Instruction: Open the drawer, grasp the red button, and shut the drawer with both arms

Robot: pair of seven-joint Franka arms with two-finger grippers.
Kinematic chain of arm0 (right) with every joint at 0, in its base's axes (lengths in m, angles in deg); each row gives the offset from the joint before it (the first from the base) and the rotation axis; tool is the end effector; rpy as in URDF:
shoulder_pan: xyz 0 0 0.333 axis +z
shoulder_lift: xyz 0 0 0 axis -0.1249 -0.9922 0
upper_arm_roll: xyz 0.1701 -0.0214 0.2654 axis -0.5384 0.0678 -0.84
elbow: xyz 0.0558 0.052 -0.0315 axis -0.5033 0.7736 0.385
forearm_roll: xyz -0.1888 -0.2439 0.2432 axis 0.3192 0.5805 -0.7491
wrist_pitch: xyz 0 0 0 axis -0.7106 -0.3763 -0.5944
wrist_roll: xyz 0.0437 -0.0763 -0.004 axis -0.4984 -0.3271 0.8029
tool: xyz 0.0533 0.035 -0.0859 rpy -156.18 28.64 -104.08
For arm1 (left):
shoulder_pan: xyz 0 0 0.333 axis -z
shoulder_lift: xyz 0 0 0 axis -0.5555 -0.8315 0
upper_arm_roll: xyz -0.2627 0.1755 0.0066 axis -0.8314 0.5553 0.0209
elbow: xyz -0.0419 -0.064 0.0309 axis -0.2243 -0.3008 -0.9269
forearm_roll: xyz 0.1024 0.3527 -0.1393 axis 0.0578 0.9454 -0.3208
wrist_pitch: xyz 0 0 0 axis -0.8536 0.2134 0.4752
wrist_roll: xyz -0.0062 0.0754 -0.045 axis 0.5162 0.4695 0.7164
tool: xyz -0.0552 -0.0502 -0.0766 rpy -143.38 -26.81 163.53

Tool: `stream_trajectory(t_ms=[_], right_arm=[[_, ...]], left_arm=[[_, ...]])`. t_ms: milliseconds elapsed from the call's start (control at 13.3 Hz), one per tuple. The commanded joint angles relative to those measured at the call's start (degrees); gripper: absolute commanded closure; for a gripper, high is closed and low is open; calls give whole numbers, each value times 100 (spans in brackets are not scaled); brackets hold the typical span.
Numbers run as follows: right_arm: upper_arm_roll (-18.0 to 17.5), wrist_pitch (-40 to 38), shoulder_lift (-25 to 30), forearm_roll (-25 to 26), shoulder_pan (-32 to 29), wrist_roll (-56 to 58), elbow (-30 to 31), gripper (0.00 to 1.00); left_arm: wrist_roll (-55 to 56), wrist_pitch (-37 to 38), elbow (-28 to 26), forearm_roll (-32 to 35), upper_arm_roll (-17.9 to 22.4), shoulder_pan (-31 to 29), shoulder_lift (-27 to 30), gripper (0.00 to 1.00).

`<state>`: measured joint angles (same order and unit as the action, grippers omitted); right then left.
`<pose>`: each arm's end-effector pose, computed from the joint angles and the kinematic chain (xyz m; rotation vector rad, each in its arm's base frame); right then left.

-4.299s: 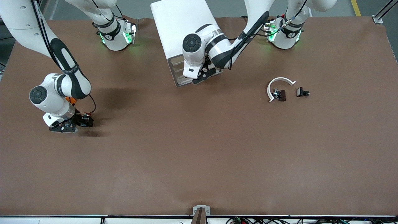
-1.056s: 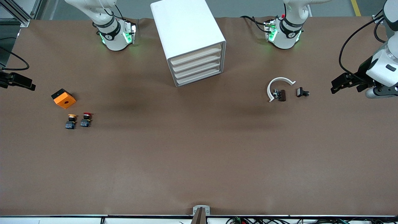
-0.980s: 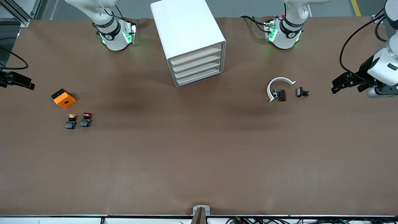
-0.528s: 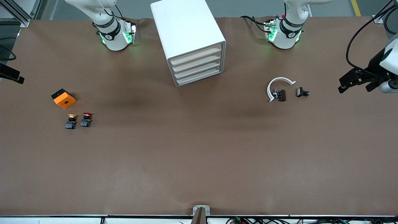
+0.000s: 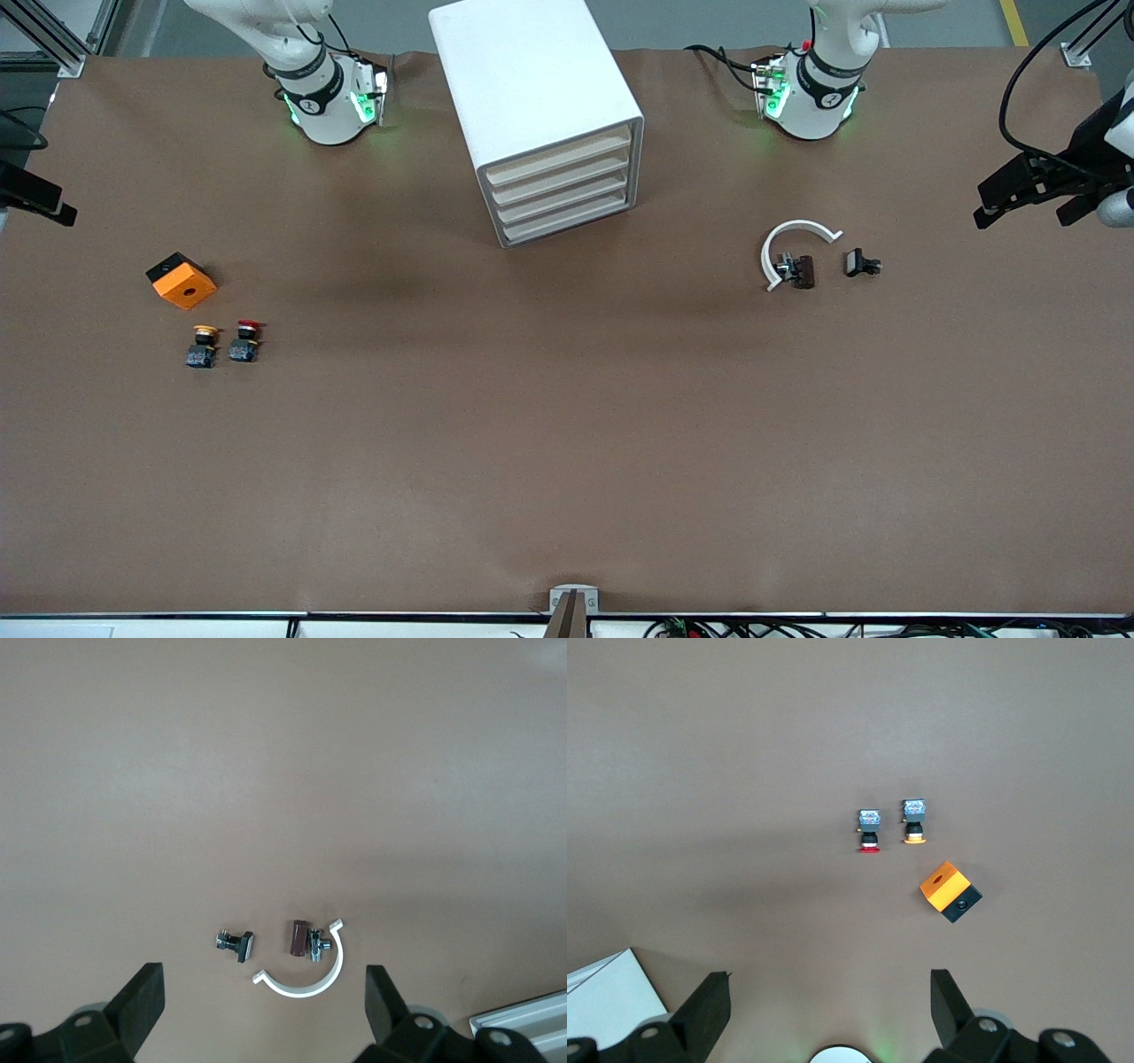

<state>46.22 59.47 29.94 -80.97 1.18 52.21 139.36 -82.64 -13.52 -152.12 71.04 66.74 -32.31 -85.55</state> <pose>0.5429 -0.0659 0.6655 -3.1261 0.1080 0.1210 0.5354 -0.0269 0.6531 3.1265 0.0542 0.0669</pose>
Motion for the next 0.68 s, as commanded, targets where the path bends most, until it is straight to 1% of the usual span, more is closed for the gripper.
stream_trajectory(t_ms=[0, 75, 151, 377, 603], right_arm=[[-14, -60, 239, -22, 63, 60, 145, 0], [-5, -69, 379, -21, 64, 60, 319, 0], [12, 1, 589, -21, 46, 60, 626, 0], [21, 352, 1126, -30, 55, 60, 1365, 0], [21, 467, 1303, -39, 81, 60, 1569, 0]], left_arm=[[-74, 151, 149, -17, 11, -11, 0, 0], [-74, 160, 141, -17, 20, -20, 0, 0], [-48, 151, 141, -17, 20, -11, -17, 0], [-13, 151, 167, -44, 29, -11, -26, 0], [-74, 160, 158, -35, 20, -2, -35, 0]])
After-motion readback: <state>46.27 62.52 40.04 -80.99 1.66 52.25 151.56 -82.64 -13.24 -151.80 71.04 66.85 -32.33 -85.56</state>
